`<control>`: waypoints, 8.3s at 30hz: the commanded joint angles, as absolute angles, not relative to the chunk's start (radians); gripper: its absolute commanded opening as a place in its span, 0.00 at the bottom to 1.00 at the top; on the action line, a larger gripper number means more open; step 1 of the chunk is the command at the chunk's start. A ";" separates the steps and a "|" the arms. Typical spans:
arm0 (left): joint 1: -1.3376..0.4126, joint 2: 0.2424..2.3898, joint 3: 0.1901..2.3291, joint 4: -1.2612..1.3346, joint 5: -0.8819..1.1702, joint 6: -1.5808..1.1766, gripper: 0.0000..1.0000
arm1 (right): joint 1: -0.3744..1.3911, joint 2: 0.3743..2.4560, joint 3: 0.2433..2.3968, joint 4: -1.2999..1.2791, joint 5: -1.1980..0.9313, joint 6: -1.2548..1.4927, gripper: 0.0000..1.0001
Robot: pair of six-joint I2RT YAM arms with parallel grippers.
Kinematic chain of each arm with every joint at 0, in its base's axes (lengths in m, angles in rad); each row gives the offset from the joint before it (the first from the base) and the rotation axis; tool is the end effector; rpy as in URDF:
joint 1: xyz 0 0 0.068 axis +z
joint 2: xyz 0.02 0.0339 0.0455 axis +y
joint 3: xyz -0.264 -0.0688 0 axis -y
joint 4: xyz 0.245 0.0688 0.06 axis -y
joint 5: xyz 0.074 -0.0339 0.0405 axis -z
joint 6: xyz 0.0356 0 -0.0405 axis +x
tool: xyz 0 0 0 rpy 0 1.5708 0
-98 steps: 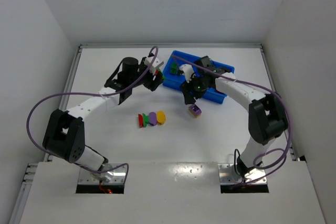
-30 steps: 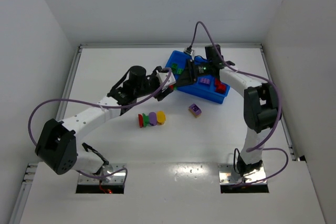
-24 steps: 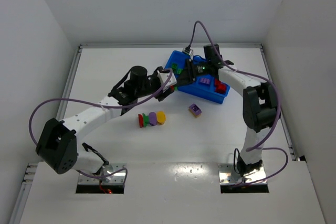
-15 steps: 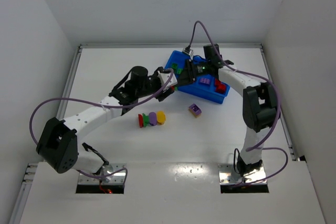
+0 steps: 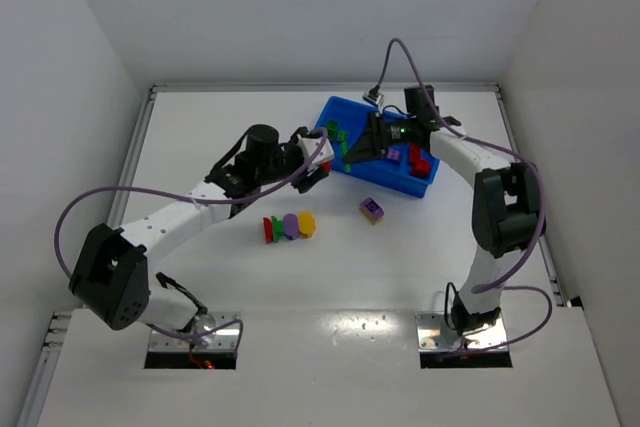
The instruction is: Sort the legos into containers by color
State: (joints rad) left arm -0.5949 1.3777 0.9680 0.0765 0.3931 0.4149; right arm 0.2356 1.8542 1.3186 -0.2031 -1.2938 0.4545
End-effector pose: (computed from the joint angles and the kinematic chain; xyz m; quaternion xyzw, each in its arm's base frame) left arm 0.2565 -0.1901 0.2951 0.4856 0.6444 -0.2096 0.5523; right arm 0.3781 0.1260 0.2371 -0.1624 0.7521 0.6279 0.1170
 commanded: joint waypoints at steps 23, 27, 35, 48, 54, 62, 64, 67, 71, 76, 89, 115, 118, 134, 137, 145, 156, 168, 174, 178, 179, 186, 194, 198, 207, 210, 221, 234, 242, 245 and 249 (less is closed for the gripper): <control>-0.517 1.657 1.290 0.175 0.387 0.112 0.20 | 0.005 1.698 1.350 -0.454 -0.772 0.080 0.00; -0.482 1.588 1.240 0.184 0.312 0.103 0.20 | 0.078 1.860 1.535 -0.370 -0.752 0.211 0.00; -0.387 1.427 1.141 0.134 0.192 0.084 0.20 | 0.241 2.212 1.909 -0.312 -0.597 0.367 0.00; -0.328 1.335 1.083 0.092 0.181 0.084 0.20 | 0.316 2.371 2.014 -0.330 -0.368 0.331 0.47; -0.328 1.345 1.074 0.120 0.215 0.084 0.20 | 0.337 2.341 2.005 -0.330 -0.359 0.267 0.74; -0.328 1.393 1.103 0.181 0.319 0.064 0.20 | 0.318 2.119 1.947 -0.301 -0.376 0.264 0.76; -0.339 1.434 1.136 0.181 0.336 0.054 0.20 | 0.295 2.030 1.934 -0.301 -0.307 0.253 0.76; -0.371 1.495 1.184 0.192 0.356 0.054 0.20 | 0.247 1.886 1.849 -0.320 -0.213 0.232 0.77; -0.425 1.595 1.283 0.179 0.380 0.054 0.20 | 0.155 1.690 1.619 -0.330 -0.085 0.204 0.78; -0.480 1.739 1.425 0.149 0.429 0.031 0.20 | 0.042 1.476 1.404 -0.374 0.015 0.175 0.79; -0.658 2.150 1.942 -0.032 0.532 -0.046 0.20 | -0.104 1.057 1.121 -0.606 0.208 0.198 0.82; -0.773 2.554 2.309 -0.120 0.454 -0.081 0.31 | -0.199 0.995 1.055 -0.726 0.127 0.241 0.84; -0.773 2.583 2.356 -0.092 0.414 -0.051 0.31 | -0.209 0.996 1.055 -0.726 0.107 0.241 0.84; -0.773 2.602 2.336 0.084 0.331 -0.018 0.96 | -0.218 1.014 1.046 -0.707 0.037 0.250 0.84; -0.773 2.566 2.324 0.084 0.322 -0.018 0.99 | -0.218 1.023 1.037 -0.696 0.011 0.235 0.84; -0.695 2.166 1.938 0.195 0.252 -0.023 0.99 | -0.209 1.069 1.005 -0.686 -0.317 -0.184 0.81; -0.514 1.709 1.640 0.023 -0.044 -0.040 0.99 | 0.066 1.249 1.014 -0.669 -0.588 -0.343 0.75; -0.347 1.520 1.447 -0.179 -0.127 -0.080 0.99 | 0.416 1.644 1.163 -0.658 -0.200 -0.223 0.75; -0.318 1.488 1.388 -0.189 -0.138 -0.051 0.99 | 0.449 1.730 1.209 -0.601 -0.066 -0.130 0.77; -0.318 1.497 1.388 -0.198 -0.129 -0.051 0.99 | 0.459 1.764 1.218 -0.601 -0.041 -0.111 0.77; -0.308 1.506 1.388 -0.198 -0.129 -0.051 0.99 | 0.468 1.764 1.218 -0.601 -0.051 -0.110 0.77; -0.308 1.526 1.388 -0.198 -0.120 -0.041 0.99 | 0.488 1.807 1.247 -0.611 -0.083 -0.110 0.75; -0.308 1.536 1.388 -0.198 -0.120 -0.041 0.99 | 0.488 1.839 1.247 -0.611 -0.083 -0.100 0.68; -0.308 1.545 1.388 -0.198 -0.120 -0.041 0.99 | 0.488 1.861 1.247 -0.611 -0.083 -0.100 0.56; -0.287 1.545 1.367 -0.184 -0.060 -0.041 0.99 | 0.488 1.867 1.276 -0.630 -0.135 -0.123 0.12; -0.241 1.506 1.315 -0.173 0.067 -0.095 0.99 | 0.477 1.845 1.295 -0.653 -0.210 -0.133 0.06; -0.112 1.525 1.195 -0.241 1.058 -0.092 0.99 | 0.388 1.756 1.486 -0.646 -0.775 -0.109 0.05; -0.130 1.548 1.195 -0.241 1.216 -0.009 0.99 | 0.379 1.852 1.635 -0.502 -1.066 0.124 0.06; -0.176 1.569 1.204 -0.241 1.275 0.032 0.96 | 0.379 1.871 1.615 -0.413 -1.115 0.204 0.06; -0.199 1.578 1.227 -0.241 1.287 0.041 0.96 | 0.379 1.882 1.615 -0.385 -1.137 0.225 0.06; -0.222 1.601 1.249 -0.241 1.287 0.041 0.94 | 0.388 1.882 1.615 -0.374 -1.146 0.235 0.06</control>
